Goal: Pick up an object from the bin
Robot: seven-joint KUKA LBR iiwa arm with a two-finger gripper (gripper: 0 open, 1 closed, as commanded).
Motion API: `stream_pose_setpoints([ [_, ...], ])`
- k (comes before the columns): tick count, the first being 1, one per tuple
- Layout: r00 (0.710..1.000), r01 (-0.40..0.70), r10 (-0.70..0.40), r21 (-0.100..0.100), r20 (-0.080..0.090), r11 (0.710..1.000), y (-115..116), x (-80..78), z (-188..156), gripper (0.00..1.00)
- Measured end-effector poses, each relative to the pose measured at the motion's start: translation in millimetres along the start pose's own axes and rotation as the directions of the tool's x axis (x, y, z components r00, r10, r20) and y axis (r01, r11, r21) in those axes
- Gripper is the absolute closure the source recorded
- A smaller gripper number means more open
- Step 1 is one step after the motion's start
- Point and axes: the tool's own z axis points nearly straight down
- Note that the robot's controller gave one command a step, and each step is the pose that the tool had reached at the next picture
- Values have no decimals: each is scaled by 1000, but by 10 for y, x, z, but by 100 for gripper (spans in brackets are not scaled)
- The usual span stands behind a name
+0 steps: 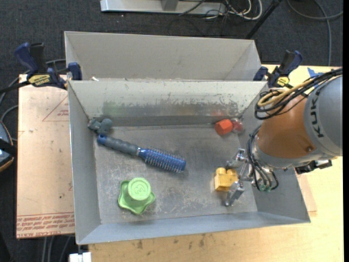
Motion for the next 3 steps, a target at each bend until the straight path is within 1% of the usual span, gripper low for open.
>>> stream_pose_setpoints([
  [1,998,70,-70,5,3,998,113,-22,-6,0],
  [2,997,73,-73,3,6,997,131,-31,-19,100],
  [3,997,73,-73,0,4,997,136,-58,-904,100],
])
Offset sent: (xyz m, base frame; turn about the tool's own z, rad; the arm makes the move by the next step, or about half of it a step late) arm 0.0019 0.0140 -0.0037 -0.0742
